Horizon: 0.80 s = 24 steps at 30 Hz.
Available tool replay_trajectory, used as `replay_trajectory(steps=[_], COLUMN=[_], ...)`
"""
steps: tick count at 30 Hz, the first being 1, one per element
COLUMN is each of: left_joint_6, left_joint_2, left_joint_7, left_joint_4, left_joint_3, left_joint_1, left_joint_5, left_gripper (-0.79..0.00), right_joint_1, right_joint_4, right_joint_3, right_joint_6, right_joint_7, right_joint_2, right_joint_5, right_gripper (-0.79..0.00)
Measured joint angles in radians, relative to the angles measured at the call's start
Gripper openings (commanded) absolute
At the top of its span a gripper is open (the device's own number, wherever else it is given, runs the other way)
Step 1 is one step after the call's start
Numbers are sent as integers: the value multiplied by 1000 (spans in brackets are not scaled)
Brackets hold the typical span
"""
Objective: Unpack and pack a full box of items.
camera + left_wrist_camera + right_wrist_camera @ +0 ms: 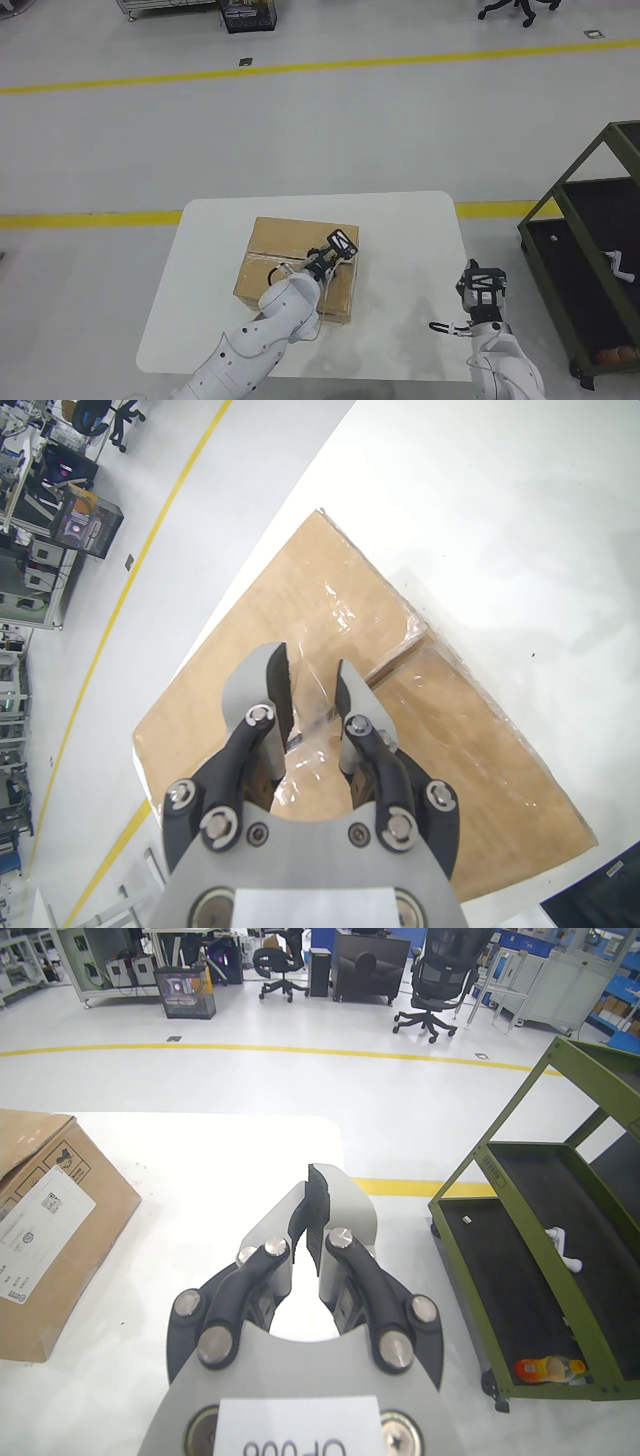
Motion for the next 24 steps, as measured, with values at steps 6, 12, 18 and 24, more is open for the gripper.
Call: replay_trajectory(steps=[6,12,18,24], left_joint_6=[20,51,45,38], left_joint_2=[3,8,14,27], left_joint_7=[7,5,18,17], left_joint_4=[-23,-88,-164,-247], left_joint_3=[-30,-86,-127,-187], left_joint_1=[19,59,109,144], left_joint_5=[41,17,-3,49], left_gripper=[-785,-785,-785,-785], right_joint_1=[5,17,31,44], right_joint_4=[5,7,14,21], right_joint_3=[-6,-19,-28,-35], right_joint_6=[-5,-13,-21,-32], right_joint_7=[3,5,10,14], right_joint_2=[-3,-6,-8,-10], right_joint_5=[-5,-10,-15,-17], right_gripper=[-785,-785,-785,-785])
